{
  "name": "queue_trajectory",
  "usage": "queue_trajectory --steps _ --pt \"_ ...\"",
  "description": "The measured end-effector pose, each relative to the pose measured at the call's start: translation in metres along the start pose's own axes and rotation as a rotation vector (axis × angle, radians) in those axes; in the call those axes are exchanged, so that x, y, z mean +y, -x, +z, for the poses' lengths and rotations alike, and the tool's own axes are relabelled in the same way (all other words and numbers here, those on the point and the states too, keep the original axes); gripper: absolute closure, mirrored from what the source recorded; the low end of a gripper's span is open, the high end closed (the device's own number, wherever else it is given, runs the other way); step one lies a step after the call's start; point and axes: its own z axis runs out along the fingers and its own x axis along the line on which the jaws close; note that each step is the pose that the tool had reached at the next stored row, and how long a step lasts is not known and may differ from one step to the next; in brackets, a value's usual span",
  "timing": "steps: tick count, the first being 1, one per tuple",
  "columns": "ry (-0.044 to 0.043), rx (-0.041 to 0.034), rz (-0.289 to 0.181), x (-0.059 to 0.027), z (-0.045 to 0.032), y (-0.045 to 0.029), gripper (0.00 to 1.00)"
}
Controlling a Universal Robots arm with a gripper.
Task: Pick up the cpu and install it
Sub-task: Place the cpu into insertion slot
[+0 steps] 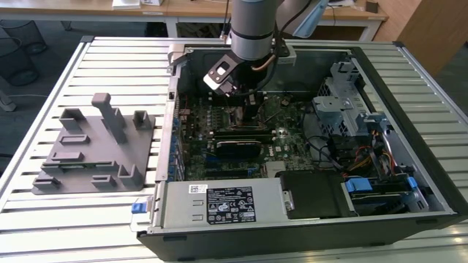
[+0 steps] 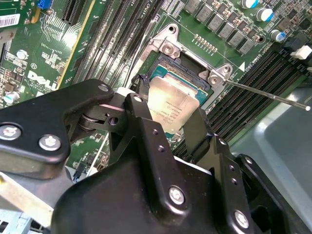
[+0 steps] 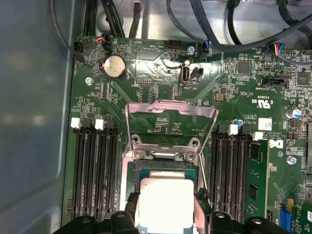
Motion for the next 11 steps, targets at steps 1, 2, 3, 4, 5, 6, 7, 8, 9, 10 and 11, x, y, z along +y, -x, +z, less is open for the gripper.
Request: queue_trajectory --steps 1,2,3,4,5,6,7,8,9,10,11 --pt "0.0 0.0 0.0 0.0 0.0002 0.0 0.47" --pt "-0.0001 -0.0001 0.0 0.0 0.0004 0.0 0.47" --pt "0.0 0.0 0.0 0.0 0.0006 0.0 0.47" --pt "0.0 0.0001 0.0 0.0 0.0009 0.0 0.47" --pt "0.0001 0.0001 0.0 0.0 0.0012 0.0 0.47" --pt "0.0 0.0001 0.0 0.0 0.0014 0.0 0.47" --pt "0.0 0.0 0.0 0.0 0.0016 0.0 0.47" --pt "-0.0001 -0.0001 0.0 0.0 0.0018 0.0 0.47" --pt "-0.0001 -0.0001 0.0 -0.0001 0.0019 0.0 0.47" --pt "0.0 0.0 0.0 -0.0001 0.0021 0.0 0.47" --pt "0.0 0.0 0.0 -0.0001 0.0023 0.0 0.47"
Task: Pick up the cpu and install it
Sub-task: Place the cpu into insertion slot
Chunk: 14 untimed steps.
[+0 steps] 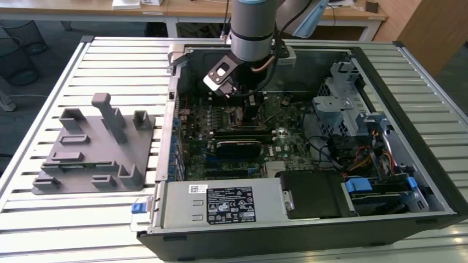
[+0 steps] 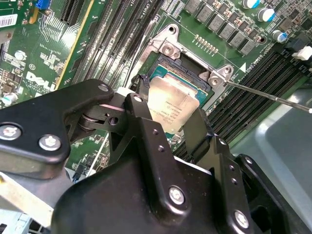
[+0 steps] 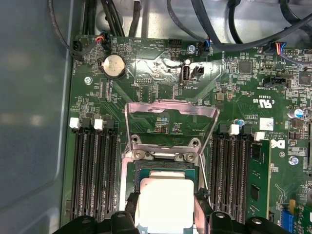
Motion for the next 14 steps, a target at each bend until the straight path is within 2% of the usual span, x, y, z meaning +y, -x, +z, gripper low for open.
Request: queue_trajectory --steps 14 --pt "0.0 -0.0005 0.015 -0.0002 0.0061 -0.0001 0.47"
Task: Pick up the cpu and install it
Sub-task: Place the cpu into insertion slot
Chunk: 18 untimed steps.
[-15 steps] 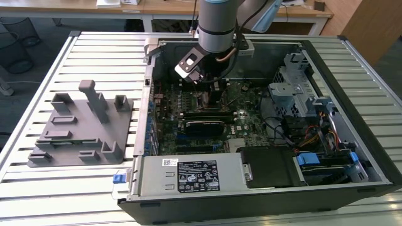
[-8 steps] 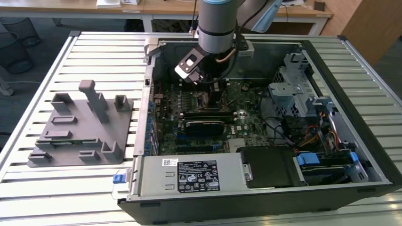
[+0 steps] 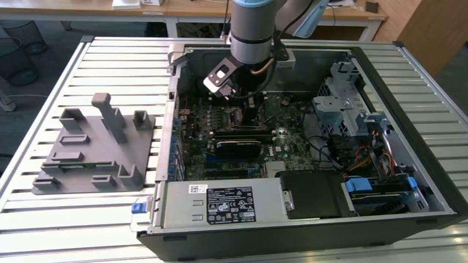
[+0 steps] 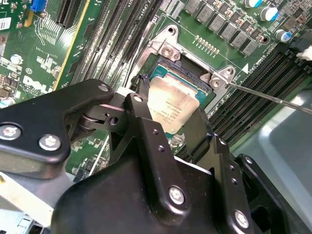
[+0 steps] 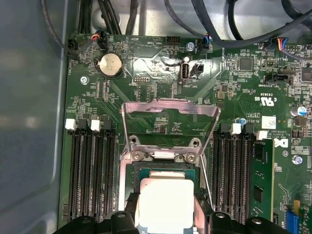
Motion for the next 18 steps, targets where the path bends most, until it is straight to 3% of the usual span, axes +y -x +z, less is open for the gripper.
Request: queue_trajectory --steps 18 --pt "-0.0001 -0.0001 0.0 -0.0001 0.0082 0.0 0.47"
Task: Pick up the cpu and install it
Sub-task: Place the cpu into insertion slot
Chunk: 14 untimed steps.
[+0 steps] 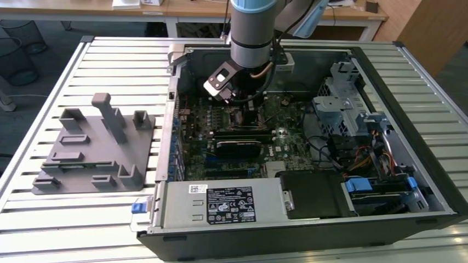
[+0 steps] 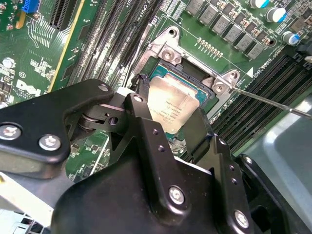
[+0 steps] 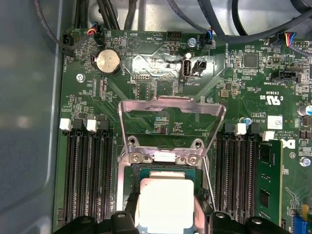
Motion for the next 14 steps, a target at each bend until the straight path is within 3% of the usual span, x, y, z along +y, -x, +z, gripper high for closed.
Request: queue_trajectory --steps 9,10,14 --pt "0.0 0.0001 0.0 0.0 0.0001 0.0 0.46" --pt "0.0001 0.0001 0.0 0.0 0.0001 0.0 0.4" --pt "0.0001 0.0001 0.0 0.0 0.0001 0.0 0.4"
